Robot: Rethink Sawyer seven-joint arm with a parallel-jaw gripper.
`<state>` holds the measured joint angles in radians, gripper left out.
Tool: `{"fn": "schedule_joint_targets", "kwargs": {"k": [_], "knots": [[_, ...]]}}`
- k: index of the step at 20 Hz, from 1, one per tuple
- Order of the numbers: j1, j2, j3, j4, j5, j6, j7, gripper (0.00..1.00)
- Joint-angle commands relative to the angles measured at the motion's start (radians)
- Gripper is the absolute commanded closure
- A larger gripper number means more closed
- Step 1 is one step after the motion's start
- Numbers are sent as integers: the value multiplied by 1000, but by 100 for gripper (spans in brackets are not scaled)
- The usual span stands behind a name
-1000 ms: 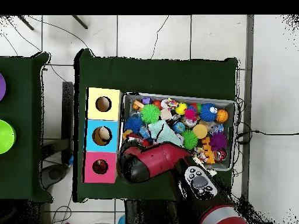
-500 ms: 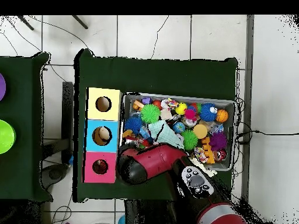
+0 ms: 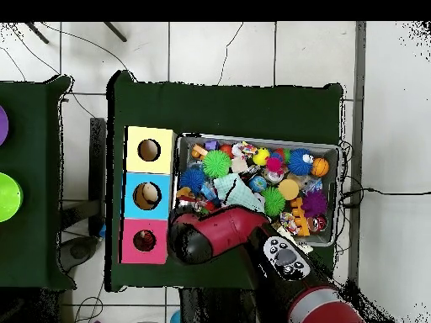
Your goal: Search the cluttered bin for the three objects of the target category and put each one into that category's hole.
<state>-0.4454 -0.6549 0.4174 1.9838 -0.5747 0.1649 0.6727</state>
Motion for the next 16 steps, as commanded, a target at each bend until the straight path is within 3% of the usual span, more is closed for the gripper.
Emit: {"fn": "schedule_joint_targets", "kwargs": {"k": [1,9,16], "knots": [[-16,45,64,-12,-19,-31,158,0],[19,80,13,-57,-60,-75,154,0],[9,99,22,-74,-69,-109,147,0]]}}
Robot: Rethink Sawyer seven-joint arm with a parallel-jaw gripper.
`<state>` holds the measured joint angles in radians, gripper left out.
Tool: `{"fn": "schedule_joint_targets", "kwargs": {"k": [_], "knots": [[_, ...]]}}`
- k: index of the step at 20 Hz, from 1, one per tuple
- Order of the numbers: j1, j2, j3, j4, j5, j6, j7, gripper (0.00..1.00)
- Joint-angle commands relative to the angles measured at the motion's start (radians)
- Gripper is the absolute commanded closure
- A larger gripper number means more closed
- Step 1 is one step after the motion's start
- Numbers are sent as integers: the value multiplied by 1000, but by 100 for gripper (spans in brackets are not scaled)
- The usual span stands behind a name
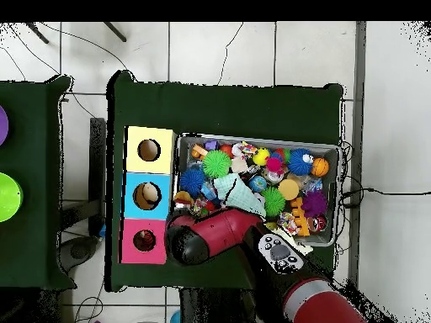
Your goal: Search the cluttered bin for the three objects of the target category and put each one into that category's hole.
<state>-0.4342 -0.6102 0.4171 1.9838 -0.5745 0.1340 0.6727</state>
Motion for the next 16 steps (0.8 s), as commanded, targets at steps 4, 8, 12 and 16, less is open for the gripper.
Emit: {"fn": "schedule_joint_targets", "kwargs": {"k": [4,8,12,16], "knots": [[-3,26,26,-64,-67,-99,155,0],[2,3,20,-68,-71,-118,160,0],[4,-9,18,-76,-76,-119,164,0],[-3,-6,25,-85,-84,-126,162,0]]}}
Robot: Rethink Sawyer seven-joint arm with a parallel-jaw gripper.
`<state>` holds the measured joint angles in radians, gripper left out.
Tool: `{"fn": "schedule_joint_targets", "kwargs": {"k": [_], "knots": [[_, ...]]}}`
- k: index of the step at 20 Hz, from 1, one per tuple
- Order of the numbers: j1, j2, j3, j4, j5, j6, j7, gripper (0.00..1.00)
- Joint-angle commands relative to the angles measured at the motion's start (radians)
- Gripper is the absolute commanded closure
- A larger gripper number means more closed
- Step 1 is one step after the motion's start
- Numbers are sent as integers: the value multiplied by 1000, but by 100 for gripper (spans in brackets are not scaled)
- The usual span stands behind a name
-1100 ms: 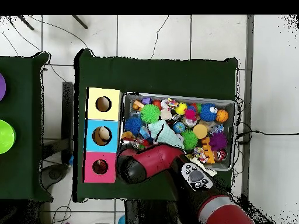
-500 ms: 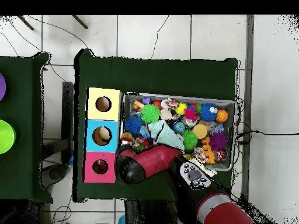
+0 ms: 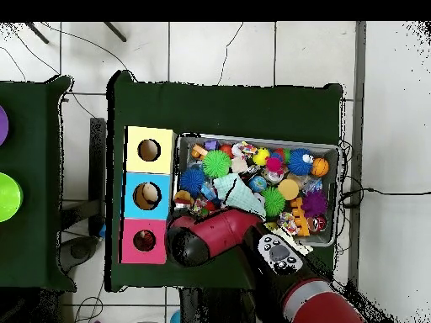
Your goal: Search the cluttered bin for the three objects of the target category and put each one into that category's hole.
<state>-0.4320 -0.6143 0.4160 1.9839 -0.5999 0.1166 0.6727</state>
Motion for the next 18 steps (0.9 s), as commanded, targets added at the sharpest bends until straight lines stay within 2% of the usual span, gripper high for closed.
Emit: {"fn": "schedule_joint_targets", "kwargs": {"k": [1,8,14,18], "knots": [[-6,-3,28,-86,-61,-110,162,0],[-10,-8,31,-103,-72,-101,150,0],[14,-8,-7,-133,-84,-90,134,0],[6,-7,-10,-146,-105,-63,107,0]]}}
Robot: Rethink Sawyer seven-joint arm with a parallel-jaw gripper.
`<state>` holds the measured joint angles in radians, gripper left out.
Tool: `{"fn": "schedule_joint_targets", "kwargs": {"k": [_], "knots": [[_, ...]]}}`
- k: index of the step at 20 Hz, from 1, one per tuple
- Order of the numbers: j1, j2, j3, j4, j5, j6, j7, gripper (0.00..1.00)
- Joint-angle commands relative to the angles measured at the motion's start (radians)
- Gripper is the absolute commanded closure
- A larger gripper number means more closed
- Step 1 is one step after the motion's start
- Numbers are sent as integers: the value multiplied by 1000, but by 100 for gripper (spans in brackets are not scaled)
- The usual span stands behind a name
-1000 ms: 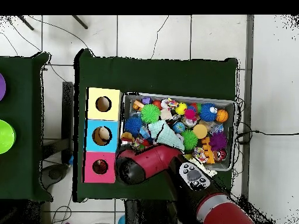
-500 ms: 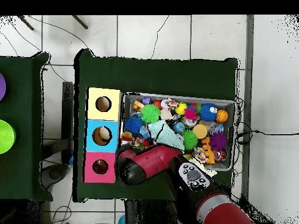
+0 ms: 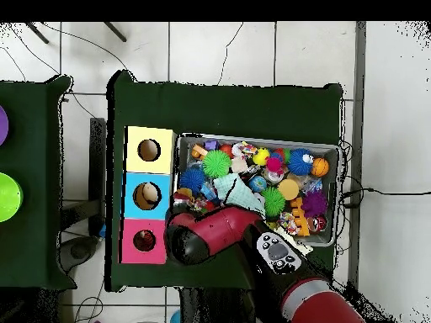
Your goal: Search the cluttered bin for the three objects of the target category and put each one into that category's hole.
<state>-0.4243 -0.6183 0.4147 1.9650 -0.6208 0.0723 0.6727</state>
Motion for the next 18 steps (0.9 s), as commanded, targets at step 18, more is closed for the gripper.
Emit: {"fn": "schedule_joint_targets", "kwargs": {"k": [18], "knots": [[122,22,-173,-225,-147,148,85,0]]}}
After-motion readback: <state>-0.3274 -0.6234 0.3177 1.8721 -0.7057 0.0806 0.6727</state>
